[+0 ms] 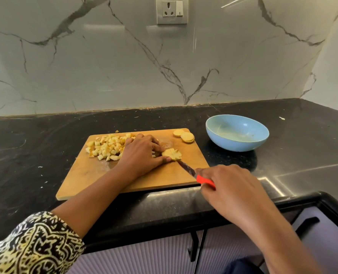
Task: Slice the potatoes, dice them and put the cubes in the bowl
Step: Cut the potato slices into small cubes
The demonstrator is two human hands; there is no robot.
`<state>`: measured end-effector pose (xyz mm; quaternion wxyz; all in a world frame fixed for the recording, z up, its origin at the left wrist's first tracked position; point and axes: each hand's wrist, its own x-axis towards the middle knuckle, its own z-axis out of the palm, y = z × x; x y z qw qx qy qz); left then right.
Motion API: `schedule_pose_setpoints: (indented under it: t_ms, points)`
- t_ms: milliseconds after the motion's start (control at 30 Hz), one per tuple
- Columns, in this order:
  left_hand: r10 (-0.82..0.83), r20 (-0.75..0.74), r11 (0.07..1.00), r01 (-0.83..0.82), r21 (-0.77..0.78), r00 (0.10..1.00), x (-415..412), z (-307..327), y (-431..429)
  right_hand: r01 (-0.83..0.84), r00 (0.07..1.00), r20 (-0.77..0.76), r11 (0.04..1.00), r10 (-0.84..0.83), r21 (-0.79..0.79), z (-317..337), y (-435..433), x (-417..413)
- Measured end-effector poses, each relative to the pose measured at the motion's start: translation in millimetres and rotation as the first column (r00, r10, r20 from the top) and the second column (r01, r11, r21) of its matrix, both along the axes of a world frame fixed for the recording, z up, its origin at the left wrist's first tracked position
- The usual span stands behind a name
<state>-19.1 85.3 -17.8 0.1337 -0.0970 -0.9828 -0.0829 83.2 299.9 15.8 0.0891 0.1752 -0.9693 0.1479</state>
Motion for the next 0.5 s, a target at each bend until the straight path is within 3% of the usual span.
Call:
schedule_pose_setpoints:
  t_ms: [133,500]
  points:
    - [0.019,-0.035,0.999,-0.018,0.030,0.999,2,2,-5,0.055,0.995,-0.076,0.991,-0.064,-0.118,-5,-15,-17]
    - [0.005,-0.069,0.997,0.000,0.075,0.998,-3,-2,-7,0.043,0.998,-0.041,0.995,-0.047,-0.086,-30,-44,-37]
